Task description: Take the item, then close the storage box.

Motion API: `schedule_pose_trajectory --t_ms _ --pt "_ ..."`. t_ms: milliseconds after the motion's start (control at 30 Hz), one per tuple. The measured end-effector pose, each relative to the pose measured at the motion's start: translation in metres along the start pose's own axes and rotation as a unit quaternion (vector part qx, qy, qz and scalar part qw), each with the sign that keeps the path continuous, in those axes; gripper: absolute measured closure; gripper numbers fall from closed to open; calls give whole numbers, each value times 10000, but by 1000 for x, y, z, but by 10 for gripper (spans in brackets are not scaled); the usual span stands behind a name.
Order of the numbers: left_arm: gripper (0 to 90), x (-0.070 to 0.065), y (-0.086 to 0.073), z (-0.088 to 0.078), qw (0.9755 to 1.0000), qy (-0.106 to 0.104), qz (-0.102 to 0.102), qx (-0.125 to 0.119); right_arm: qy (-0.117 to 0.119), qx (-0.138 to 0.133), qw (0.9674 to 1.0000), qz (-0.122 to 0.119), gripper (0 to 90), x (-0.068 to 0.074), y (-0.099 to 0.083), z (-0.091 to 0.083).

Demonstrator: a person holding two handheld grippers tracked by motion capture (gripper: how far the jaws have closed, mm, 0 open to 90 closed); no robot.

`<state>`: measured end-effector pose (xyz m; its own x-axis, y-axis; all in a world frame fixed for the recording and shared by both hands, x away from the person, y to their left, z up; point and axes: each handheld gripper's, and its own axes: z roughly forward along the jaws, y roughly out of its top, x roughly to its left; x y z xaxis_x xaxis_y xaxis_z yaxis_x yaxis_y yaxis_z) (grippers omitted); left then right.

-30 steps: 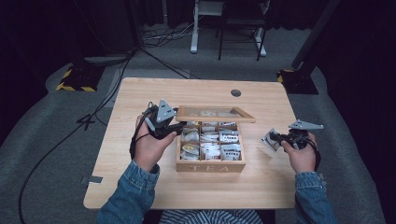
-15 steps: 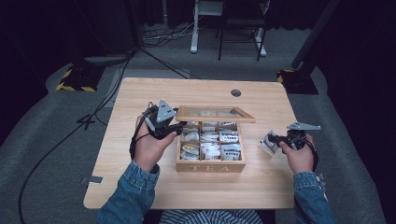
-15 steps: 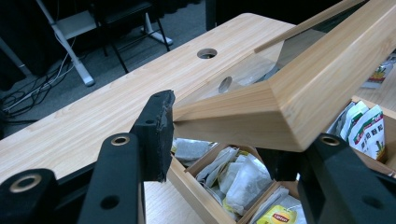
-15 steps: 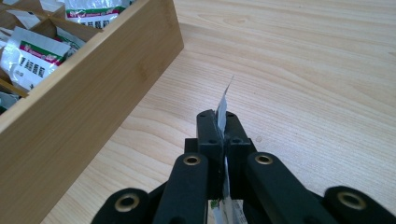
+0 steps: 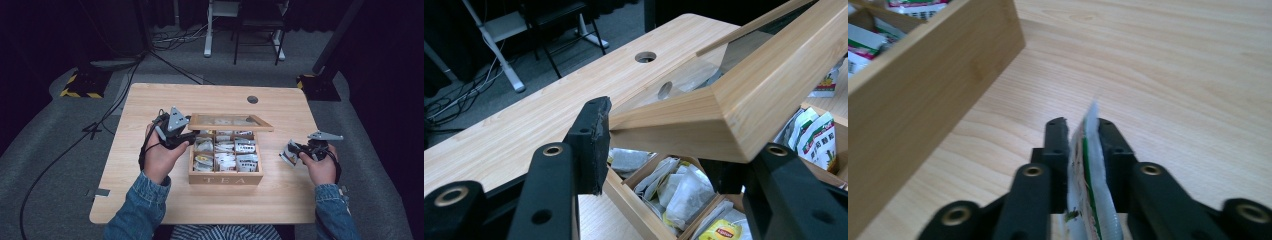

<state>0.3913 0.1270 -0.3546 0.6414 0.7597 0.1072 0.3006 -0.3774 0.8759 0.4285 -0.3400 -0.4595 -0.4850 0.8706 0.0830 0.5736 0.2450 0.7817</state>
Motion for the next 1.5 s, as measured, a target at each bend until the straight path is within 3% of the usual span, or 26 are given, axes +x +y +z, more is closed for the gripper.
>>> schedule_pose_trajectory --t_ms 133,367,733,1167,1500 --pt "510 0 0 0 10000 -3 5 4 -327 -129 9990 -271 567 -3 0 -1" --pt "507 0 0 0 10000 -18 10 13 -442 -265 9983 -286 503 -6 2 -4" --pt "506 -1 -1 0 10000 -35 31 77 -135 -436 9988 -198 466 2 11 -13" --pt "505 -1 0 -1 9999 -51 38 161 41 -505 9986 -177 462 9 15 -24" --pt "501 -2 0 -1 9995 -55 133 273 231 -456 9978 -413 455 22 17 -32"
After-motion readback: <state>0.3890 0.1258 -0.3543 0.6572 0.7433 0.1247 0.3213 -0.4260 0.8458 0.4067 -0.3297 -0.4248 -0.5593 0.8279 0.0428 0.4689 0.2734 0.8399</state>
